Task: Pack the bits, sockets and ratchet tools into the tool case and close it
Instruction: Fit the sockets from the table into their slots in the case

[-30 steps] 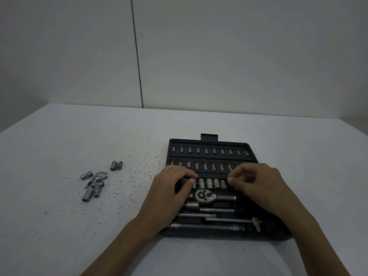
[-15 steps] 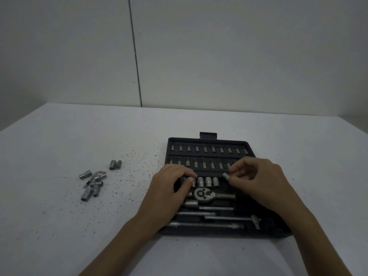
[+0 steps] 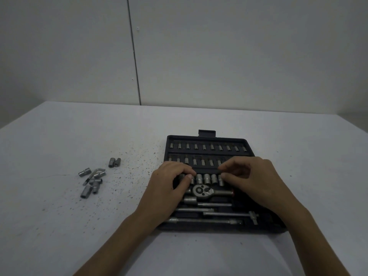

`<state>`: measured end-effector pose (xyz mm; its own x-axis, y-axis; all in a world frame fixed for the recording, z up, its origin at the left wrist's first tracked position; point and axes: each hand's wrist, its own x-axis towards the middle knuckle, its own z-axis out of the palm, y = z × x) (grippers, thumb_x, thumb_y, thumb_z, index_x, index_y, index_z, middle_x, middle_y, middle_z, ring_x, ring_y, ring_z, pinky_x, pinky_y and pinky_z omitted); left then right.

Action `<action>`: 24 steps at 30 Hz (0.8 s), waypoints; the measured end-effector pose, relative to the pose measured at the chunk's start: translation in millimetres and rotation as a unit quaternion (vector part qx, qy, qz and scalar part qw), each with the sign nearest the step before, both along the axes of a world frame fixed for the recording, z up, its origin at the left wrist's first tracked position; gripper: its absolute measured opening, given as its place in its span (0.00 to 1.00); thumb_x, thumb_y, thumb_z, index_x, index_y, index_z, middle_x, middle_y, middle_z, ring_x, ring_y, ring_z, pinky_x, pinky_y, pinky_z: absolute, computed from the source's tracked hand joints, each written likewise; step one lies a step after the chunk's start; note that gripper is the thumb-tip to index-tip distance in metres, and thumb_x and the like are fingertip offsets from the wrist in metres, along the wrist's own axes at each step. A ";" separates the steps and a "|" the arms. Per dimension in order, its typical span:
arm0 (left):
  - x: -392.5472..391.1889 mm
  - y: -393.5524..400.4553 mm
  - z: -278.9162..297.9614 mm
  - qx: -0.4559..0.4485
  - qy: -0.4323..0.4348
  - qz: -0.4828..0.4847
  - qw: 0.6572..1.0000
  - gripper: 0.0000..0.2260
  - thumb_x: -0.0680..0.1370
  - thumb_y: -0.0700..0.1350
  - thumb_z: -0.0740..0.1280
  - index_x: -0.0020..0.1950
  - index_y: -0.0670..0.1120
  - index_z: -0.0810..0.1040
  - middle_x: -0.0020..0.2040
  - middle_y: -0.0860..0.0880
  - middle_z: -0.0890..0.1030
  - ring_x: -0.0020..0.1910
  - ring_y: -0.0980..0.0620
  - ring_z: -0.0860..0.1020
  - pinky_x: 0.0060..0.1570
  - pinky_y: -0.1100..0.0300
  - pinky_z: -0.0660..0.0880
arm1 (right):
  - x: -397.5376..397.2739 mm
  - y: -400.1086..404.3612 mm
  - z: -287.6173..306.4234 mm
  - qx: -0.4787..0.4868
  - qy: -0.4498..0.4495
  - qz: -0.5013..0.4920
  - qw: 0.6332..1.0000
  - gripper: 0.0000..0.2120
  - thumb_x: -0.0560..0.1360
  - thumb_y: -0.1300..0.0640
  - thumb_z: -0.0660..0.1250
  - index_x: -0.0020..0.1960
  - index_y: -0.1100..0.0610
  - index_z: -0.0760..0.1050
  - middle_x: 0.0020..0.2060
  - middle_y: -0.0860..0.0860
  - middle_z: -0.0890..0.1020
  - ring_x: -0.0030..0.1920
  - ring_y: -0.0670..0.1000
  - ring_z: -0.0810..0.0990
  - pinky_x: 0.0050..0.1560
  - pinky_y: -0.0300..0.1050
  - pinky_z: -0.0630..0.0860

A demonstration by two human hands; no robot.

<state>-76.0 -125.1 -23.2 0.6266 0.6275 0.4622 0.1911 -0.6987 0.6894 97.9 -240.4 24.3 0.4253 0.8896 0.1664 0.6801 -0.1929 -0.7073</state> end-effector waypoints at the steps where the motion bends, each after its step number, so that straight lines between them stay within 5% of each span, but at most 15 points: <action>1: -0.1 0.1 0.0 0.001 0.000 0.000 1.000 0.08 0.74 0.47 0.63 0.47 0.49 0.82 0.46 0.59 0.80 0.51 0.61 0.76 0.53 0.68 0.71 | -0.1 0.8 -0.7 0.008 -0.003 -0.005 1.000 0.07 0.69 0.60 0.75 0.44 0.50 0.82 0.37 0.42 0.84 0.39 0.36 0.81 0.42 0.24 0.74; 24: -0.2 -0.1 0.1 0.008 0.004 -0.001 1.000 0.08 0.74 0.46 0.63 0.47 0.48 0.82 0.46 0.58 0.80 0.50 0.62 0.75 0.53 0.68 0.71 | 5.9 -2.5 -2.4 -0.038 -0.002 0.005 0.999 0.05 0.69 0.57 0.75 0.43 0.50 0.81 0.36 0.44 0.84 0.38 0.37 0.80 0.39 0.24 0.73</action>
<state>-76.1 -125.2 -23.1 0.6316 0.6192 0.4665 0.1962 -0.7099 0.6765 103.8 -242.9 22.0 0.4164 0.9037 0.0999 0.6851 -0.2397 -0.6879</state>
